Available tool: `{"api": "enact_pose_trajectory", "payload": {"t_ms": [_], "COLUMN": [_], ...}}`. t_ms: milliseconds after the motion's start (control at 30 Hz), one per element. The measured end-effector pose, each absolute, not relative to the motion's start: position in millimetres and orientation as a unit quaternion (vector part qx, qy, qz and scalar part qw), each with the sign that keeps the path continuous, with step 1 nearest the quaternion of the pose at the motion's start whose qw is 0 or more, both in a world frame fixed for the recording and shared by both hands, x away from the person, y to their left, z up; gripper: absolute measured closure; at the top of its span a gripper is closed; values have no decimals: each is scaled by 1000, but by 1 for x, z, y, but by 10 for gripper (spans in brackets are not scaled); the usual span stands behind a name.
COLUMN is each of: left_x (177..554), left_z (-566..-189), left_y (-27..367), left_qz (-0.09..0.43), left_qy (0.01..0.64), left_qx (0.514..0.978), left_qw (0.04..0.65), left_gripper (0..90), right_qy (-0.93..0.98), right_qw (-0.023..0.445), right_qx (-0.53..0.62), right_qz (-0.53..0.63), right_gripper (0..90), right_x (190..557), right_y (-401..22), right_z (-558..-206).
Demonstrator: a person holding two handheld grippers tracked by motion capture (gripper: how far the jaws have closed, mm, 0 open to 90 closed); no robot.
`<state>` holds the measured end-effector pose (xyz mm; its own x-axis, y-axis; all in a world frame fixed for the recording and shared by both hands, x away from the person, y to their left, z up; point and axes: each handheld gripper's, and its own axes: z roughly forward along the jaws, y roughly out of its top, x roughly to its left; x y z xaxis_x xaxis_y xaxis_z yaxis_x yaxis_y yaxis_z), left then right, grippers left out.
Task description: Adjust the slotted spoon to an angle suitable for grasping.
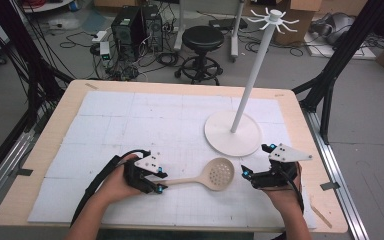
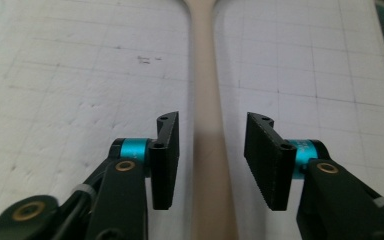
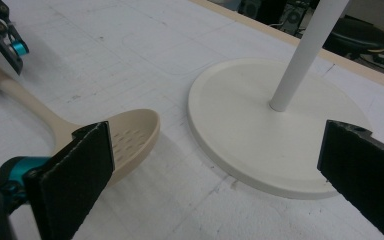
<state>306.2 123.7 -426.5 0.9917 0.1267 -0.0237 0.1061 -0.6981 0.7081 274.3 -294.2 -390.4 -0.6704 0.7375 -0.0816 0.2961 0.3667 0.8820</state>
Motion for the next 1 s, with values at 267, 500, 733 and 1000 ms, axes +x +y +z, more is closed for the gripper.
{"api": "enact_pose_trajectory", "payload": {"t_ms": [267,500,733,1000], "left_x": [308,308,311,323], "left_z": [-429,-434,-436,-436], "left_y": [149,145,140,109], "left_qz": [-31,-17,-1,6], "left_qy": [81,63,43,17], "left_qx": [923,935,932,931], "left_qw": [374,349,361,364], "left_gripper": [495,685,694,694], "right_qy": [788,789,789,784], "right_qw": [243,243,244,247], "right_qx": [328,327,325,324], "right_qz": [461,460,461,468], "right_gripper": [2,2,2,2], "right_x": [273,274,274,273], "right_y": [-297,-297,-295,-296], "right_z": [-389,-389,-387,-383]}}
